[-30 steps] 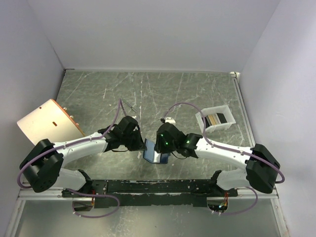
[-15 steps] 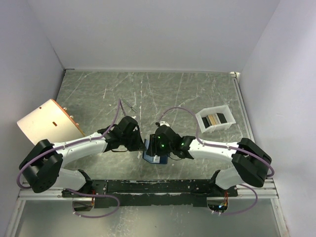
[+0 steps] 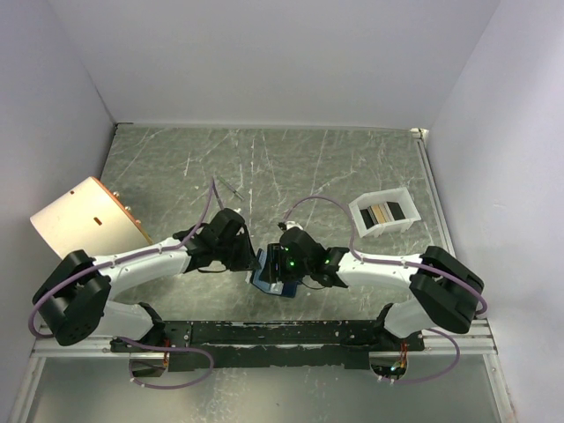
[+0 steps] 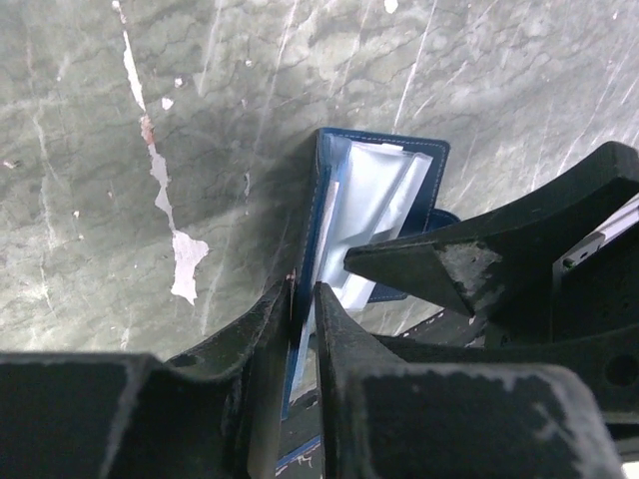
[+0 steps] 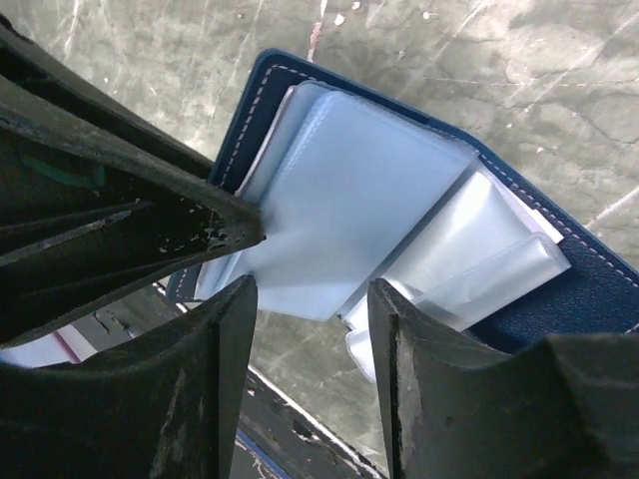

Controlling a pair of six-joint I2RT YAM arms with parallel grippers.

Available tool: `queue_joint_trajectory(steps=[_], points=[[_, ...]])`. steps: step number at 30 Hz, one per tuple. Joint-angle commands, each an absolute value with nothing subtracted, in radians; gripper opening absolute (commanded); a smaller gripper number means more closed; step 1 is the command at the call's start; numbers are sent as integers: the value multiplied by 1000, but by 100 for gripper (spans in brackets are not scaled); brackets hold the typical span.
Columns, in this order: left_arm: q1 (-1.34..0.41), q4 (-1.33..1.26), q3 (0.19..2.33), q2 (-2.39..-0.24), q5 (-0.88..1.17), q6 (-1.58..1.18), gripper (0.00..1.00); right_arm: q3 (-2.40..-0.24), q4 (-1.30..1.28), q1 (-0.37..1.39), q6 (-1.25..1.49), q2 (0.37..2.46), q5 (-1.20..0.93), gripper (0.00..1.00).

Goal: Put the credit cards into the card holder
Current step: Open the card holder at the center of the board.

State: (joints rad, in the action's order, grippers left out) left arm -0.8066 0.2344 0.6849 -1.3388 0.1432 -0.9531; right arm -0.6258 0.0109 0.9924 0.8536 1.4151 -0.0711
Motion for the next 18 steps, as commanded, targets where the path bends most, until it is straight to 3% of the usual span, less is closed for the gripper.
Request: queue_joint_trajectory(steps=[1,18], points=[[-806,203,658,-1314,172,-969,26,-603,14,993,850,1421,-21,47],[-806,199,652,-1283,185,-977,35,-553,-4,993,852,1462,38,29]])
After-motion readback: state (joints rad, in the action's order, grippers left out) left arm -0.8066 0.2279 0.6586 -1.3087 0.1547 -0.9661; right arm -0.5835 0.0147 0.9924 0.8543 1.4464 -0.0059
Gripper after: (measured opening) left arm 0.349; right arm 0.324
